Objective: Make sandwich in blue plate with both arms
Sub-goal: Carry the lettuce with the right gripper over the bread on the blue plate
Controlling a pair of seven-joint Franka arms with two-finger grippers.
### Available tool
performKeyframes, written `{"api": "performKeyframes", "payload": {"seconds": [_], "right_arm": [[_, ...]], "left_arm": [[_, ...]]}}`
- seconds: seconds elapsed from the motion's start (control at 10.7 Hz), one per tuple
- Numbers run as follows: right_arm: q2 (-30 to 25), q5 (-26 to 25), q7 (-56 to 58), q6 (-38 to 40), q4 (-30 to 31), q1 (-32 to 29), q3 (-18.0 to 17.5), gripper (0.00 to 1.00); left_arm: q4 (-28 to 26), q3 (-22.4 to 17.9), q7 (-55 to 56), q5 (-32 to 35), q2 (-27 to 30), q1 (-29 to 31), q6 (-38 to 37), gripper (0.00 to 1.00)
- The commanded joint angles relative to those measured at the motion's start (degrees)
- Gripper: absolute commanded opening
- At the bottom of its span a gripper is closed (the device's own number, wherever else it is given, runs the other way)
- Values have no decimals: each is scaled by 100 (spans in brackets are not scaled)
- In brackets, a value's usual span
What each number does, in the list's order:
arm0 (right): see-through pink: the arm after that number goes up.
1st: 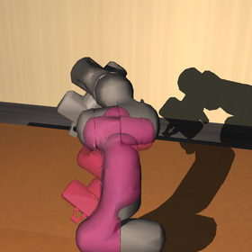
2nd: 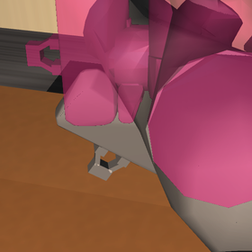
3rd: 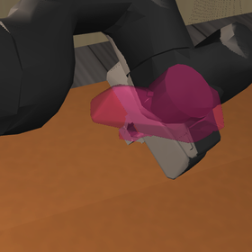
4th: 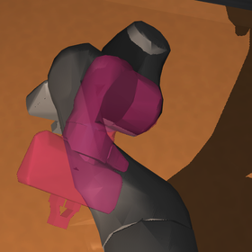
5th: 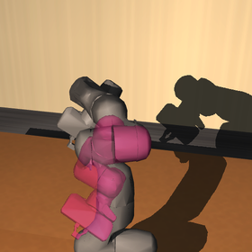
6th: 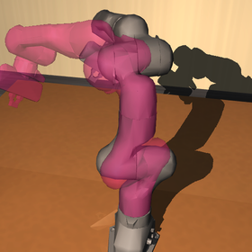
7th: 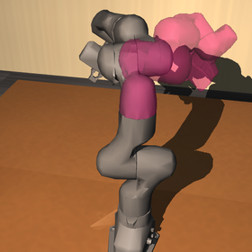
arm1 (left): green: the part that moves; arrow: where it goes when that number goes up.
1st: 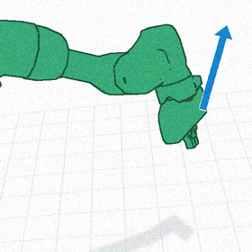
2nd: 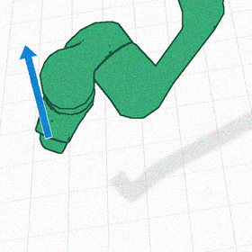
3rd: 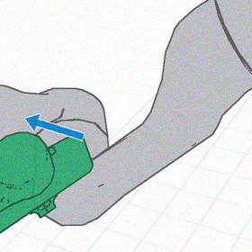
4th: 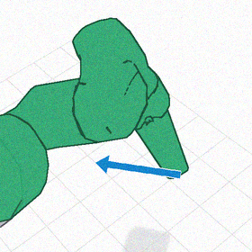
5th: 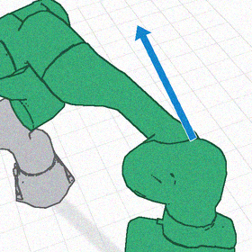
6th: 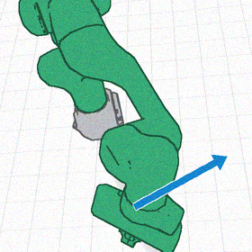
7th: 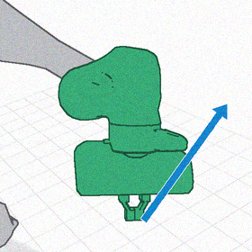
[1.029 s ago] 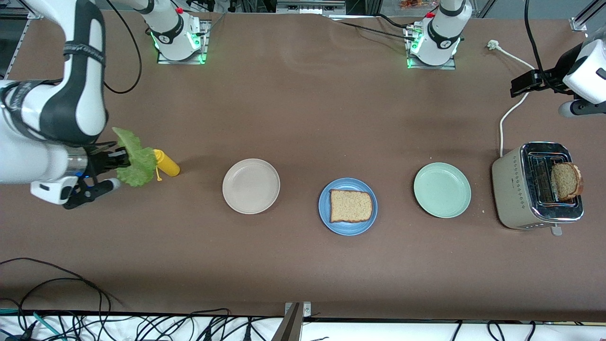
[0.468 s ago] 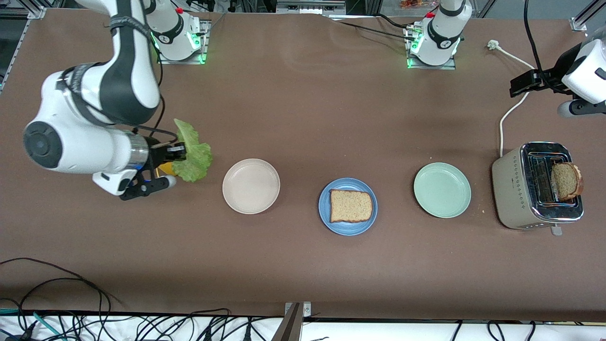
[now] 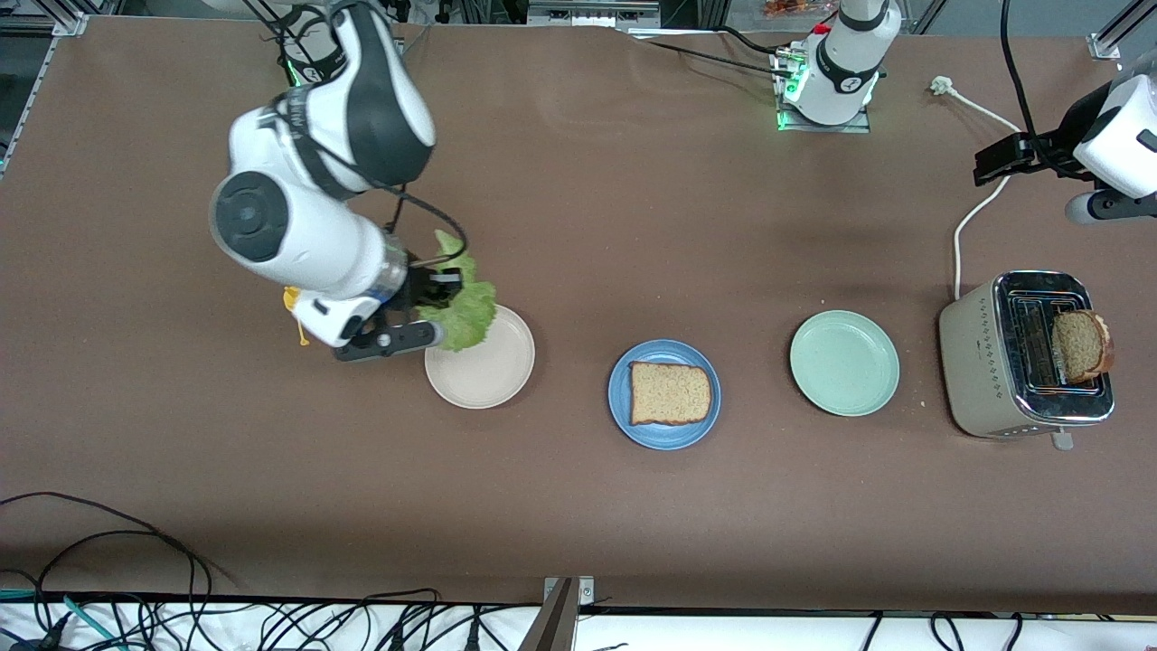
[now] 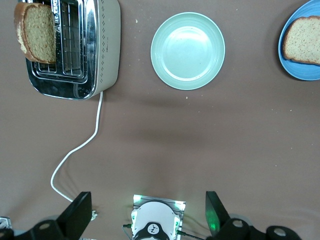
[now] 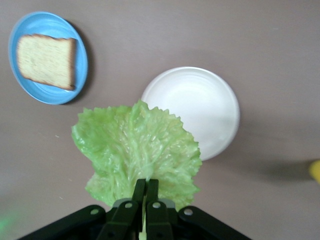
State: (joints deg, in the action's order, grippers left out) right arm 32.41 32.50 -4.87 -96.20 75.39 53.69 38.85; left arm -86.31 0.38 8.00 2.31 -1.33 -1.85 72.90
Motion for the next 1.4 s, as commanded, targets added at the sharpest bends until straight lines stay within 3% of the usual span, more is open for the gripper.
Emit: {"api": "performKeyframes", "payload": {"seconds": [0.0,0.47,0.84,0.94,1.31], "right_arm": [[142,90,-882,-1063,-104,-8,-753,0],[713,72,-1244,-3322,-113,-8,-1607,0],[1301,107,-1595,-4773,-139,238,-1898,0],[1546,99,-1883,-5168,-365,238,-2038,0],[2505,90,-2685,-5513,-1456,247,-2083,0]], "left_arm": [[203,6,44,147,-95,-35,-136,100],[211,6,44,156,-95,-35,-136,100],[211,6,44,156,-95,-26,-136,100],[203,-3,44,164,-95,-9,-136,100],[211,6,44,156,-95,0,-136,100]]}}
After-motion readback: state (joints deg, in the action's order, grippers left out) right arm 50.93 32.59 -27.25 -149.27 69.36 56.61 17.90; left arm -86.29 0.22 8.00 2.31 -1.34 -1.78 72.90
